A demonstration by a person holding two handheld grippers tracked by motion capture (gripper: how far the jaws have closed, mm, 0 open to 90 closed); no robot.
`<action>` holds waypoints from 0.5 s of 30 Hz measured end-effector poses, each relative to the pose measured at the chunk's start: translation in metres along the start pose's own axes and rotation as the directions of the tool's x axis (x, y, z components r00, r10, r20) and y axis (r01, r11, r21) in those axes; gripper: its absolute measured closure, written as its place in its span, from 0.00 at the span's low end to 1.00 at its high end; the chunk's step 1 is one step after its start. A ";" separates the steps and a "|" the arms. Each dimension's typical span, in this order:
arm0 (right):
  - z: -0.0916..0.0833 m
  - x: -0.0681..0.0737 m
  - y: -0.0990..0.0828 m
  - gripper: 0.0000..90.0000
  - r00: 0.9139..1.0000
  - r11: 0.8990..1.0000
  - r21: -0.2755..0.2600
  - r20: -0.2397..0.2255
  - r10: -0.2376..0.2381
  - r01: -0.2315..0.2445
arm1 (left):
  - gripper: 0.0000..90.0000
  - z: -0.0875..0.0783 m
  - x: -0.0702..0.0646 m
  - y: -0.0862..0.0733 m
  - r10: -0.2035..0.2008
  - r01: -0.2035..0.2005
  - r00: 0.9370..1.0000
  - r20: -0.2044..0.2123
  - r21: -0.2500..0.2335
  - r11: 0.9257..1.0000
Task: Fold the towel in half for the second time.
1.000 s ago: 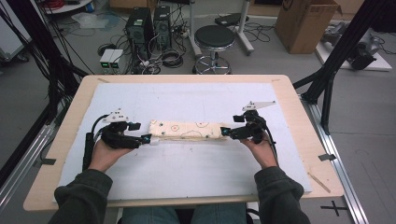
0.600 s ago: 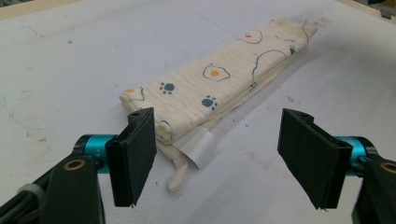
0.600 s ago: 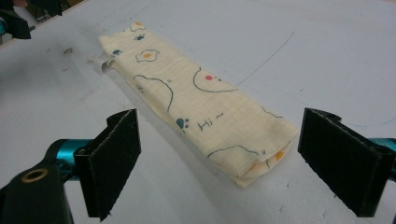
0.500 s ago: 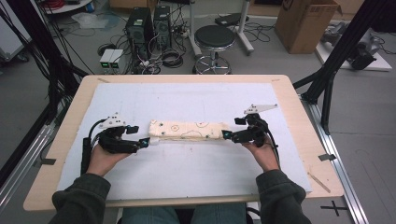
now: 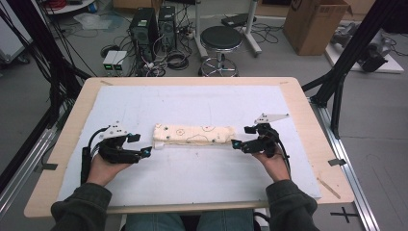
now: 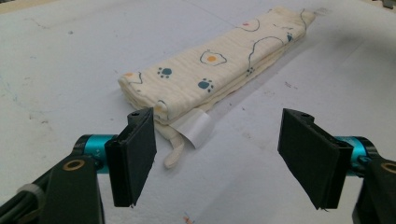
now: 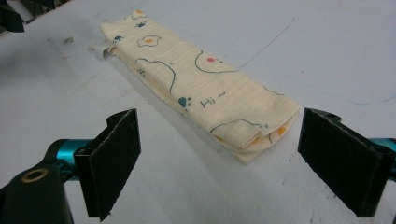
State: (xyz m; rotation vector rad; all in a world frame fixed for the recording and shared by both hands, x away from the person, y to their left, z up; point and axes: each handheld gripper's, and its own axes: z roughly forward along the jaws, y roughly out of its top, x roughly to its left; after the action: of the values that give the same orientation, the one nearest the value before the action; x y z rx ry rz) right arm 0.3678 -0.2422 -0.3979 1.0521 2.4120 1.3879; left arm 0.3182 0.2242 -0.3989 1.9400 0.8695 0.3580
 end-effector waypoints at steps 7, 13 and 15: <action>-0.004 0.002 -0.008 0.14 1.000 1.000 -0.001 0.005 -0.003 0.003 | 0.31 -0.002 -0.003 -0.006 0.004 -0.004 1.000 0.001 0.001 1.000; -0.008 0.002 -0.016 0.14 1.000 1.000 -0.005 0.005 -0.005 0.005 | 0.30 -0.005 -0.007 -0.009 0.015 -0.015 1.000 -0.008 0.015 1.000; -0.010 0.003 -0.018 0.14 1.000 1.000 -0.002 0.012 -0.005 0.005 | 0.30 -0.006 -0.008 -0.010 0.013 -0.013 1.000 -0.008 0.008 1.000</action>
State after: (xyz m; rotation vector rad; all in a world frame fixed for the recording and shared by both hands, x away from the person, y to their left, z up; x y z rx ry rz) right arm 0.3524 -0.2531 -0.4061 1.0496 2.4025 1.3787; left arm 0.3049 0.2256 -0.4036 1.9534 0.8645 0.3705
